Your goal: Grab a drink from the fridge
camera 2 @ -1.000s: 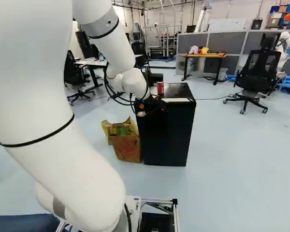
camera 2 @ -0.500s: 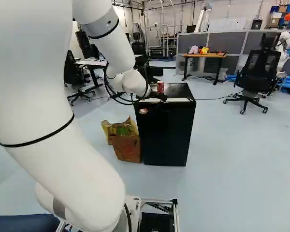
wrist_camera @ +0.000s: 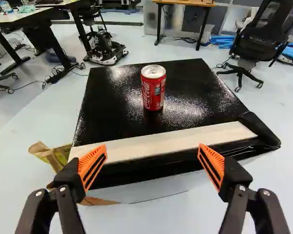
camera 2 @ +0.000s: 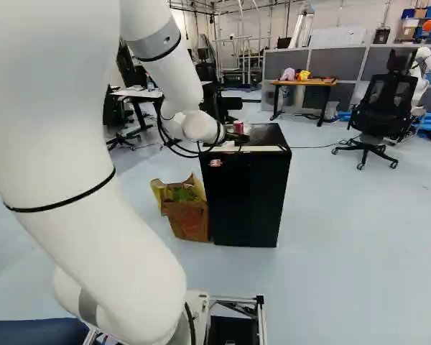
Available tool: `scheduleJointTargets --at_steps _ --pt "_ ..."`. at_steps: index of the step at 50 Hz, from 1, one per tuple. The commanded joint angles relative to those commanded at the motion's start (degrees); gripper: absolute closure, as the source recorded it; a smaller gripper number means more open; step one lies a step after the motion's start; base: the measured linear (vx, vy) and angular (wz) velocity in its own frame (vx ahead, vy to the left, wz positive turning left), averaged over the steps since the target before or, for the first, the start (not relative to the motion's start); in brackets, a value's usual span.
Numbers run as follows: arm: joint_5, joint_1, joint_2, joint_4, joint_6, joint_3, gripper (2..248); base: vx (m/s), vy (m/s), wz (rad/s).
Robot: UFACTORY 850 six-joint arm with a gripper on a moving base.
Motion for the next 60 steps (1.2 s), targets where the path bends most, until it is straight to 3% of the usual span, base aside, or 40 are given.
scheduleJointTargets --at_steps 40,60 --pt "15.4 0.4 -8.1 0.0 0.0 -3.4 3 0.000 0.000 0.000" --pt "20.8 0.6 -12.1 0.0 0.0 -5.3 3 0.000 0.000 0.000"
